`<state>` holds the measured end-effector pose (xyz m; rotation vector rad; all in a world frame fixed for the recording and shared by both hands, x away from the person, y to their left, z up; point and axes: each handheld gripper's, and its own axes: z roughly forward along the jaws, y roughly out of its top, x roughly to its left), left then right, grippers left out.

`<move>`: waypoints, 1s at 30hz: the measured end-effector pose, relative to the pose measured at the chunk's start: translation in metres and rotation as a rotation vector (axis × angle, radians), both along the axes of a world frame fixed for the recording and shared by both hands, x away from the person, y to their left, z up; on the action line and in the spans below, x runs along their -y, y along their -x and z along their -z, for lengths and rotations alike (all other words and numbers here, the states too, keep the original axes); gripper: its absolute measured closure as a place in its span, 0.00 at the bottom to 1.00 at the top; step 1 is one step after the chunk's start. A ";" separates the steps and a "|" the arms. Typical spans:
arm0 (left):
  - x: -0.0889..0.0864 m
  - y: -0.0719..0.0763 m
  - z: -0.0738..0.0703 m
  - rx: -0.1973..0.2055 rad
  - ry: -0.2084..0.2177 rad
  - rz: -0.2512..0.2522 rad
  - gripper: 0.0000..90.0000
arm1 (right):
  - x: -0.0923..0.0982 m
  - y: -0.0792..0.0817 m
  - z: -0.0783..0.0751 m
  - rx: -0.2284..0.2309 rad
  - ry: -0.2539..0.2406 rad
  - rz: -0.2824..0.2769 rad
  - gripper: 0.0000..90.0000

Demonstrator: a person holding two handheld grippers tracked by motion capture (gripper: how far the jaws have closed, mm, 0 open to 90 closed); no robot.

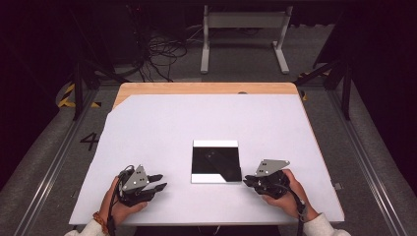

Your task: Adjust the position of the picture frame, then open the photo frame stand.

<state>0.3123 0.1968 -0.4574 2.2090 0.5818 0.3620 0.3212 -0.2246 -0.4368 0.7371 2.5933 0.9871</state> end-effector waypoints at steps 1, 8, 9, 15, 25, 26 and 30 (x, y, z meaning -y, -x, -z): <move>-0.001 0.001 0.001 0.000 -0.002 -0.013 0.69 | -0.001 0.000 0.000 -0.003 0.004 -0.005 0.92; -0.007 0.007 0.004 0.001 0.004 -0.067 0.54 | -0.008 -0.001 -0.001 -0.020 0.039 -0.039 0.93; -0.007 0.007 0.004 0.001 0.006 -0.074 0.53 | -0.009 -0.001 -0.001 -0.022 0.041 -0.039 0.93; -0.007 0.007 0.004 0.006 -0.008 -0.085 0.48 | -0.011 -0.002 0.000 -0.034 0.058 -0.054 0.92; 0.000 -0.001 0.006 -0.004 0.010 -0.095 0.48 | -0.012 -0.003 0.004 -0.053 0.075 -0.052 0.91; 0.000 -0.001 0.006 -0.005 0.009 -0.095 0.48 | -0.012 -0.003 0.004 -0.056 0.073 -0.051 0.90; 0.002 0.000 0.006 -0.009 0.008 -0.093 0.47 | -0.013 -0.002 0.005 -0.054 0.077 -0.049 0.90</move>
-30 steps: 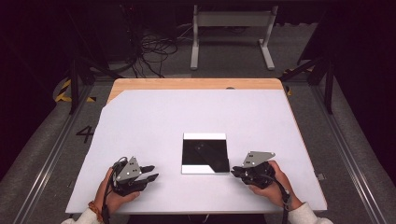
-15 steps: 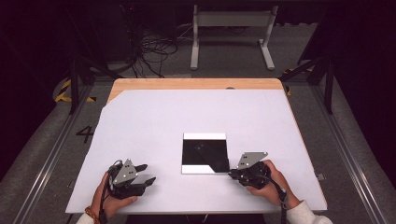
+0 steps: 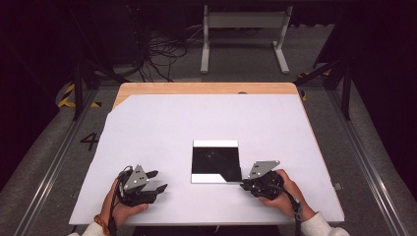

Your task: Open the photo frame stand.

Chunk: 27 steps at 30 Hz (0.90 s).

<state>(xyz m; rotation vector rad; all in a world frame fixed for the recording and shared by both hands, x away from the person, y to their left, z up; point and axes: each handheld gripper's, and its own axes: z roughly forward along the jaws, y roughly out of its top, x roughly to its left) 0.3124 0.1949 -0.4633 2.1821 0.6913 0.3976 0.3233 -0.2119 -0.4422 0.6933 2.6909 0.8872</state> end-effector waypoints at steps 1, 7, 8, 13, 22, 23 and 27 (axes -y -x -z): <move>0.000 0.000 0.000 0.000 -0.001 0.001 0.47 | 0.000 0.000 0.000 0.001 0.003 0.000 0.90; 0.000 0.002 0.000 -0.002 -0.002 -0.002 0.46 | 0.001 -0.001 0.000 0.001 0.013 0.016 0.90; 0.000 0.002 0.000 -0.002 -0.002 -0.003 0.46 | 0.001 -0.001 0.000 -0.001 0.011 0.019 0.90; 0.001 0.003 0.000 -0.004 -0.004 -0.003 0.45 | 0.000 -0.002 0.000 -0.001 0.005 0.032 0.90; 0.001 0.003 0.000 -0.001 -0.012 -0.003 0.45 | 0.000 -0.004 0.001 0.003 -0.011 0.046 0.91; 0.001 0.003 0.000 -0.001 -0.014 -0.001 0.45 | -0.001 -0.004 0.001 0.004 -0.010 0.047 0.91; 0.001 0.003 0.001 -0.005 -0.012 -0.001 0.44 | -0.001 -0.006 -0.002 -0.029 0.014 0.055 0.91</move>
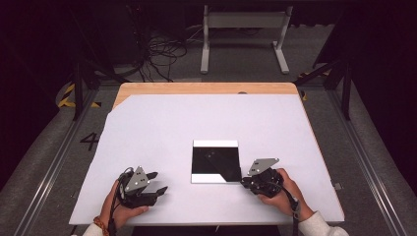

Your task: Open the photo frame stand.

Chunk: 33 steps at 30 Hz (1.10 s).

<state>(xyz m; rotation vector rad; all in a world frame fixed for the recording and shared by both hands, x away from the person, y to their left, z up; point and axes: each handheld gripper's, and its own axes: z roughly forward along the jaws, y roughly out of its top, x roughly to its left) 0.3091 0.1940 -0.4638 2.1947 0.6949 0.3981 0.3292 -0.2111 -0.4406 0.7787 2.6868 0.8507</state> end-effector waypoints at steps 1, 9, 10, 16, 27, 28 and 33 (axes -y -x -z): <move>0.000 0.000 0.000 0.000 0.000 -0.001 0.44 | 0.000 -0.001 0.000 -0.006 0.001 0.006 0.92; 0.002 -0.001 0.001 -0.010 -0.007 0.007 0.44 | -0.005 -0.002 -0.002 -0.017 0.031 0.008 0.91; 0.002 -0.001 0.001 -0.010 -0.007 0.007 0.44 | -0.005 -0.002 -0.002 -0.015 0.029 0.006 0.91; 0.003 -0.001 0.001 -0.009 -0.006 0.009 0.44 | -0.003 -0.003 0.000 -0.008 -0.002 -0.002 0.91; 0.003 -0.002 0.001 -0.012 -0.007 0.009 0.42 | 0.000 -0.003 -0.005 0.019 -0.065 0.011 0.92; 0.003 -0.002 0.001 -0.011 -0.008 0.011 0.42 | 0.000 -0.002 -0.006 0.025 -0.072 0.010 0.92; 0.002 -0.003 0.001 -0.010 -0.002 0.009 0.42 | 0.002 -0.002 -0.009 0.032 -0.105 0.013 0.92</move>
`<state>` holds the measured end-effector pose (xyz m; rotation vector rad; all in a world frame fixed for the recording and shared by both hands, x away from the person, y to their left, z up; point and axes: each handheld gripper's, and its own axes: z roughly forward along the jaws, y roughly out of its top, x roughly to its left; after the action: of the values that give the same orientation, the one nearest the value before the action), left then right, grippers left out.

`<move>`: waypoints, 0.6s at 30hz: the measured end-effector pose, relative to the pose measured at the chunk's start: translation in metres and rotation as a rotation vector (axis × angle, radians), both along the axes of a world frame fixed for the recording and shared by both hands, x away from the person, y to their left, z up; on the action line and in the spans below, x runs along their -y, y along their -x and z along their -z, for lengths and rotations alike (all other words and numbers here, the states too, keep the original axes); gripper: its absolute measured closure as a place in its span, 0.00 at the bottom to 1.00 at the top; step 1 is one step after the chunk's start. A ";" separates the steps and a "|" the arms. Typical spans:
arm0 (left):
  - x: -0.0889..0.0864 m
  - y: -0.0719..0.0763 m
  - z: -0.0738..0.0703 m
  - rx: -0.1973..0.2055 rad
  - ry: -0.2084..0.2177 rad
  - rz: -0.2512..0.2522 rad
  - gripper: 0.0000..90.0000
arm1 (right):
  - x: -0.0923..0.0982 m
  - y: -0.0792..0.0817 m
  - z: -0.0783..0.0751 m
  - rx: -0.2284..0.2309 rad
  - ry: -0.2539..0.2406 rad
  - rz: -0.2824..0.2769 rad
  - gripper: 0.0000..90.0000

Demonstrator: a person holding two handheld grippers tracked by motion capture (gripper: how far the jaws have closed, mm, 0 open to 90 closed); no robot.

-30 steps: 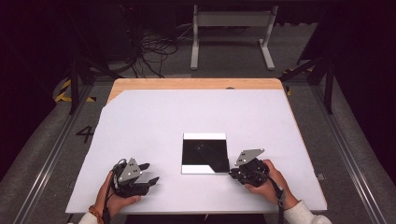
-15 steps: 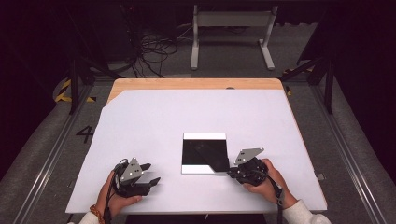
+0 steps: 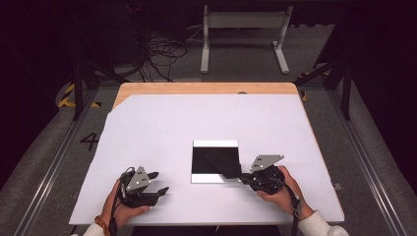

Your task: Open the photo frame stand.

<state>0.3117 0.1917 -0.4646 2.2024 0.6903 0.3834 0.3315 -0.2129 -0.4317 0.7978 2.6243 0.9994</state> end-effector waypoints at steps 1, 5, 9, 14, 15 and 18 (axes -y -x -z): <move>0.000 0.000 0.000 -0.001 0.002 -0.002 0.42 | 0.001 0.000 -0.001 0.000 -0.013 0.001 0.92; 0.000 0.000 0.000 -0.002 0.004 -0.003 0.42 | 0.002 -0.001 -0.002 0.000 -0.038 0.005 0.92; 0.000 0.000 0.000 -0.005 0.007 -0.003 0.42 | 0.002 0.000 -0.004 0.010 -0.054 0.009 0.93; 0.000 0.000 0.000 -0.003 0.002 -0.003 0.42 | 0.002 0.000 -0.006 0.020 -0.079 0.014 0.93; 0.000 0.000 0.000 -0.002 0.002 -0.002 0.42 | 0.003 0.000 -0.007 0.021 -0.085 0.015 0.93; 0.000 0.000 0.000 -0.004 0.003 -0.001 0.42 | 0.003 0.000 -0.008 0.028 -0.102 0.014 0.93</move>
<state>0.3120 0.1919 -0.4645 2.2001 0.6934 0.3787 0.3313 -0.2164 -0.4241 0.8176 2.5581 1.1399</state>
